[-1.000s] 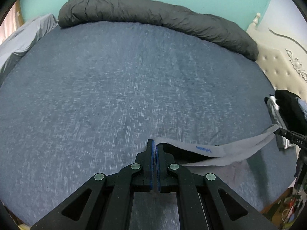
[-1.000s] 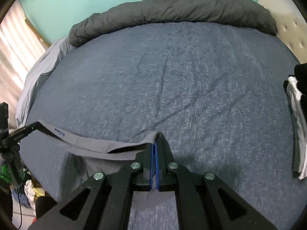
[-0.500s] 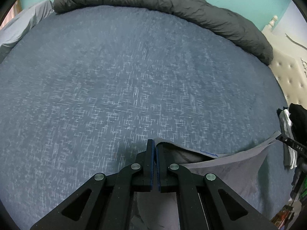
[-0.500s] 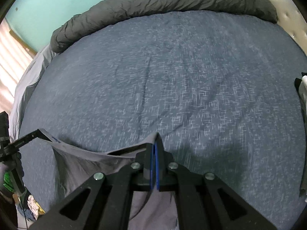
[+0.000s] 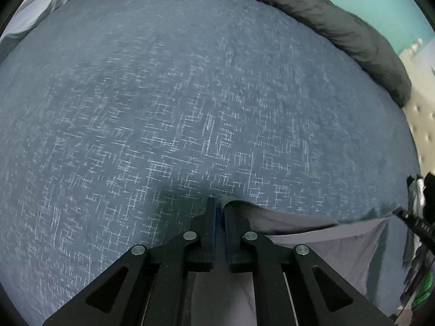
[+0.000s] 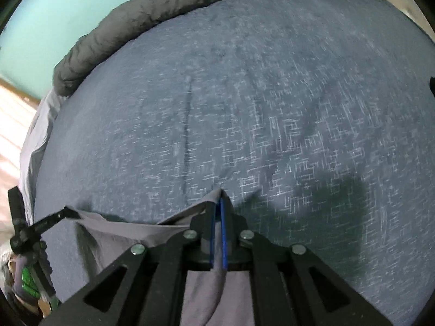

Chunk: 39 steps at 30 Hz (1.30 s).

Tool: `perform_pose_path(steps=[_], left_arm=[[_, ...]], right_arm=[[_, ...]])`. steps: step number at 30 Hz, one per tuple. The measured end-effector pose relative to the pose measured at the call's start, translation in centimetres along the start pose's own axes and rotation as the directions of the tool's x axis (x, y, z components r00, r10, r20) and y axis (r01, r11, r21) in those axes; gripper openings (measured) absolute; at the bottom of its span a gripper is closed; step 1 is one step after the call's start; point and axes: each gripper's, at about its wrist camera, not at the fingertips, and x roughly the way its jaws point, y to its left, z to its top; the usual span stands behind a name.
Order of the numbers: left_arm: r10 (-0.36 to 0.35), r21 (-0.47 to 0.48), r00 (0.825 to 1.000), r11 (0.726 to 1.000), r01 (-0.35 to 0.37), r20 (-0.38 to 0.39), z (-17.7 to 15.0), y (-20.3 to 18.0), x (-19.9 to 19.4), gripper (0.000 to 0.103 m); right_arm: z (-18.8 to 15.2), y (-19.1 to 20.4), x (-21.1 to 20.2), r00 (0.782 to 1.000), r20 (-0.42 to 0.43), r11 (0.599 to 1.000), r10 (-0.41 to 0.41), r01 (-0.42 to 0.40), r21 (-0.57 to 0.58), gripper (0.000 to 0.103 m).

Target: Fold clothes

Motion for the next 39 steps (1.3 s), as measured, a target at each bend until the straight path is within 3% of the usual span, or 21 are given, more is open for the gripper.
perform_pose_path(steps=[2, 3, 5, 6, 12, 18, 32, 33, 37, 38, 39], left_arm=[[0.009, 0.000, 1.000, 1.000, -0.009, 0.004, 0.0, -0.2, 0.2, 0.037], [0.008, 0.000, 1.000, 1.000, -0.008, 0.006, 0.0, -0.2, 0.2, 0.043], [0.013, 0.021, 1.000, 1.000, -0.013, 0.010, 0.0, -0.6, 0.1, 0.045], [0.018, 0.033, 1.000, 0.999, -0.019, 0.016, 0.0, -0.8, 0.0, 0.045], [-0.006, 0.052, 0.997, 0.999, 0.003, 0.075, -0.1, -0.6, -1.9, 0.045], [0.042, 0.126, 0.997, 0.991, -0.050, 0.063, -2.4, 0.7, -0.8, 0.045], [-0.041, 0.161, 0.997, 0.986, 0.030, 0.065, -2.3, 0.7, 1.2, 0.043], [-0.038, 0.175, 0.997, 0.984, 0.027, 0.062, -2.3, 0.5, 1.5, 0.042], [-0.028, 0.205, 0.998, 0.979, 0.016, 0.056, -2.6, 0.0, 2.2, 0.020], [-0.026, 0.208, 0.998, 0.978, 0.013, 0.058, -2.6, -0.1, 2.3, 0.011], [-0.024, 0.212, 0.998, 0.977, 0.010, 0.061, -2.6, -0.2, 2.3, 0.009]], right_arm=[[0.1, 0.3, 0.3, 1.000, 0.005, 1.000, -0.015, 0.015, -0.018, 0.013], [0.1, 0.4, 0.3, 1.000, 0.009, 1.000, -0.016, 0.017, -0.023, 0.018], [0.1, 0.4, 0.1, 1.000, 0.019, 1.000, -0.011, 0.011, -0.017, 0.047], [0.1, 0.3, 0.0, 1.000, 0.026, 1.000, -0.006, 0.006, -0.010, 0.049], [0.2, 0.7, -2.1, 0.996, 0.092, 0.998, 0.005, 0.001, -0.060, 0.049], [-2.0, 0.1, -0.6, 0.997, 0.039, 0.981, -0.074, 0.079, -0.176, 0.049], [-2.5, -0.2, 2.1, 0.999, 0.035, 0.988, -0.039, 0.044, -0.150, 0.049], [-2.4, -0.2, 2.4, 0.999, 0.033, 0.988, -0.040, 0.045, -0.150, 0.049], [-2.4, 0.1, 3.2, 0.998, 0.039, 0.985, -0.044, 0.049, -0.163, 0.046], [-2.5, 0.2, 3.2, 0.998, 0.047, 0.985, -0.035, 0.042, -0.164, 0.032], [-2.5, 0.2, 3.2, 0.998, 0.051, 0.985, -0.032, 0.040, -0.165, 0.024]])
